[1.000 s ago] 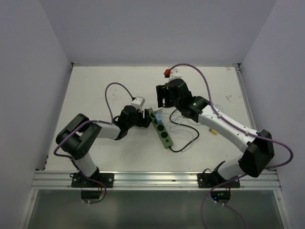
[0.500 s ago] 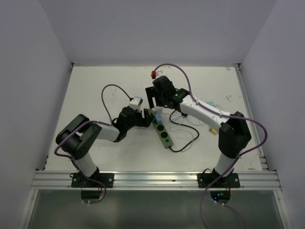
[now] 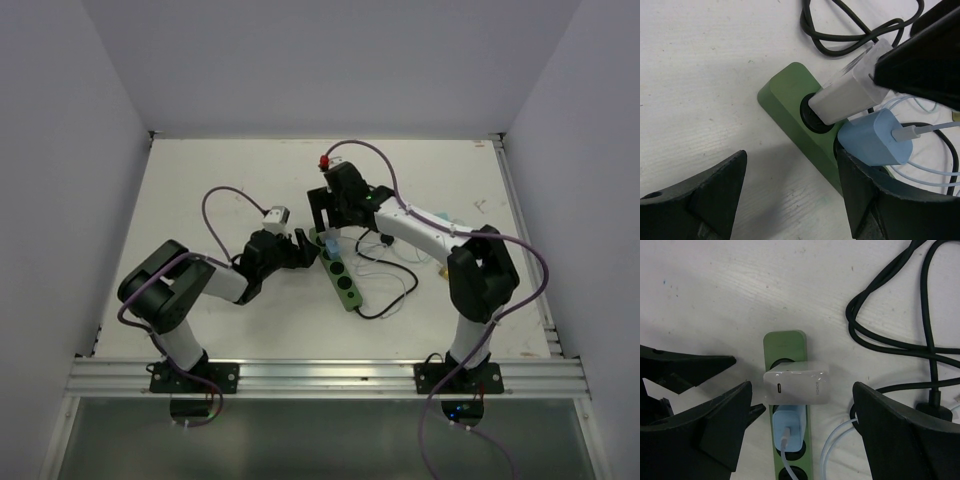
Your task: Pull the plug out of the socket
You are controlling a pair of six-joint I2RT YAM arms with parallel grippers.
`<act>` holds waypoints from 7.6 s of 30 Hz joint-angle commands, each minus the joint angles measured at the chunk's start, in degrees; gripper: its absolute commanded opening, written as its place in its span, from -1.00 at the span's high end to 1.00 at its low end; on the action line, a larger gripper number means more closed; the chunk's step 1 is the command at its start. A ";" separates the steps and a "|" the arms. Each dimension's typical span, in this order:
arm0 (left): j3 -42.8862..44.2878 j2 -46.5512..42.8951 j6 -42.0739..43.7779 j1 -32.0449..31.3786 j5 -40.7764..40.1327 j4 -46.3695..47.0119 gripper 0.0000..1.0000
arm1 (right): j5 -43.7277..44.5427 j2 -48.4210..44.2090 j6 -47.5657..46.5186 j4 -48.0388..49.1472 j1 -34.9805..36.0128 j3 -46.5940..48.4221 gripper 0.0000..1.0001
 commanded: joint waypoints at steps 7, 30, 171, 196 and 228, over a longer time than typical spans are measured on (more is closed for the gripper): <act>1.13 3.14 -3.13 0.54 2.34 7.01 -0.54 | -2.65 3.92 -1.08 0.89 0.17 1.15 -0.69; 3.50 7.53 -2.51 0.54 -0.99 -1.07 -0.40 | -8.53 4.36 1.11 0.37 -2.20 1.50 0.36; 8.61 14.84 -0.32 -1.66 0.06 -11.20 0.08 | 4.57 -2.40 4.37 -16.86 -1.14 7.83 0.85; 4.74 -47.43 8.12 -0.17 -19.96 -46.83 -0.50 | -8.62 13.40 7.26 -8.51 -3.17 29.32 0.73; 3.15 -64.18 5.83 -0.08 -27.45 -57.85 -0.58 | 3.77 35.30 0.07 8.90 8.79 35.87 -0.07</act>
